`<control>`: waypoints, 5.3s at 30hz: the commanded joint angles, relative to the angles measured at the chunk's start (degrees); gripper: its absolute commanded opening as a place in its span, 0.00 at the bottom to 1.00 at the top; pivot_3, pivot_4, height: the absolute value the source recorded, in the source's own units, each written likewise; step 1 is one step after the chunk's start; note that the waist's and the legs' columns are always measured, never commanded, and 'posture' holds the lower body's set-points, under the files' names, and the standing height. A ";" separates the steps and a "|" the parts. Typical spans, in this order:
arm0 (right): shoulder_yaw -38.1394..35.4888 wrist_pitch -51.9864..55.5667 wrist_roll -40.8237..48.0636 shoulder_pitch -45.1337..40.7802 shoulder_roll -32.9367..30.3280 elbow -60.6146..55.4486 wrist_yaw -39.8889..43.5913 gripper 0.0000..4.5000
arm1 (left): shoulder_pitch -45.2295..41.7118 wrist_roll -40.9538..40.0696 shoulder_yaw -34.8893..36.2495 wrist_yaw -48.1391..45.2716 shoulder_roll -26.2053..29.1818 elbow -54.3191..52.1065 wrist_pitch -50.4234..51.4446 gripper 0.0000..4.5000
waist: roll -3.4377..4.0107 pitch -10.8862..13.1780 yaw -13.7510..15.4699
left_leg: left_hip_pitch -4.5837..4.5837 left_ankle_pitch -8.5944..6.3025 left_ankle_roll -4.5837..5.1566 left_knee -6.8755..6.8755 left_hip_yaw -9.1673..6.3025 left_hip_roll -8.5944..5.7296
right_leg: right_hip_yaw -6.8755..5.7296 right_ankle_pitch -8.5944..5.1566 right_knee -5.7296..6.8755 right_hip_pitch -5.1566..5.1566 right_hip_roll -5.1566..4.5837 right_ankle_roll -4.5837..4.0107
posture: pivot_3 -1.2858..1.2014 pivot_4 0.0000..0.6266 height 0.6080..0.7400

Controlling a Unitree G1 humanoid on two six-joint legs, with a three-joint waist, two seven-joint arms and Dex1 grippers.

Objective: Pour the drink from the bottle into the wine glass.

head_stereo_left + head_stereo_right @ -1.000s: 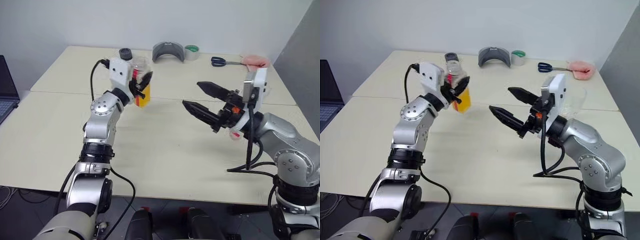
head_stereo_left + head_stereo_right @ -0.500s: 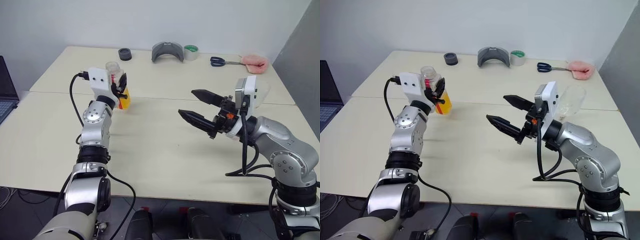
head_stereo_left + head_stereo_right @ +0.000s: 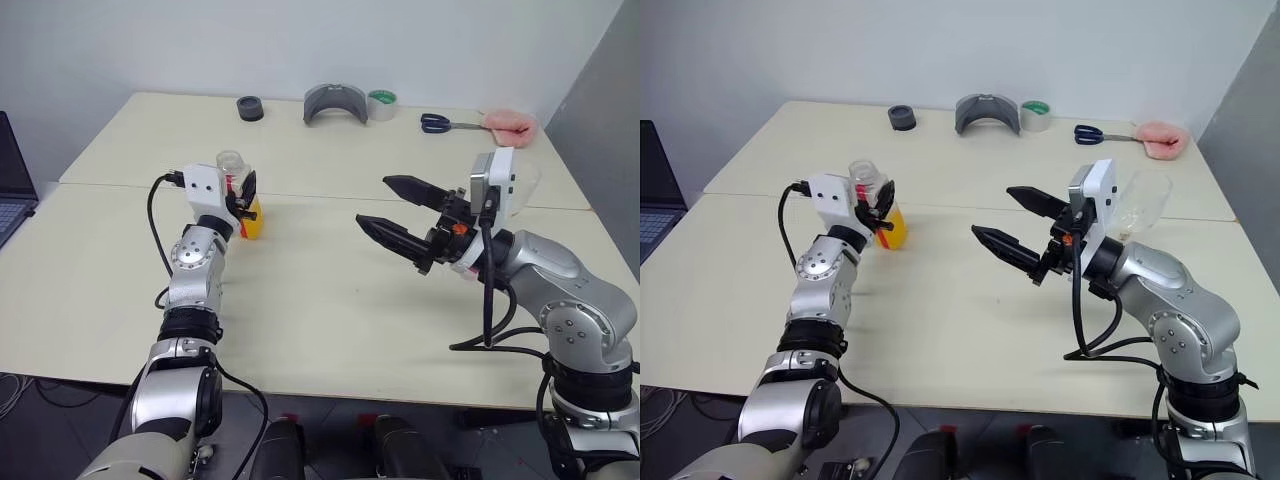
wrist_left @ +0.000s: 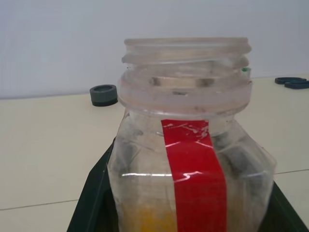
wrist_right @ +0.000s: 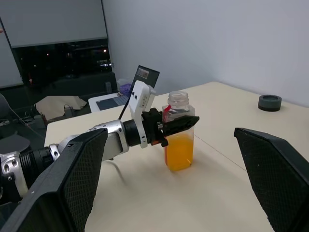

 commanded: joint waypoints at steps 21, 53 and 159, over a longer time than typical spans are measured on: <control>-0.49 -0.04 0.23 2.89 -2.07 -2.58 -0.17 1.00 | 11.34 -2.28 0.81 2.06 -0.23 -19.89 7.98 0.99 | -0.01 -0.01 -0.02 | 0.01 0.00 0.00 0.00 0.00 0.04 | 0.02 0.00 0.02 0.00 0.00 0.00 | 0.52 0.24 1.00; -7.64 -9.95 -27.58 15.07 2.92 16.67 -23.59 1.00 | 24.71 -22.40 -9.08 -29.21 16.69 -58.01 40.88 0.99 | -0.10 -0.08 -0.82 | 0.15 0.02 0.03 -0.07 0.06 0.06 | 0.12 -0.15 0.03 0.01 0.04 0.25 | 0.52 0.24 1.00; -5.26 8.43 6.43 2.83 -3.55 2.83 12.60 1.00 | 38.68 -14.80 9.11 -7.99 11.04 -53.21 30.39 1.00 | -0.03 -0.02 -2.69 | 0.18 0.02 0.03 -0.26 0.01 0.09 | 0.05 -0.12 0.07 -0.05 0.03 0.01 | 0.52 0.24 1.00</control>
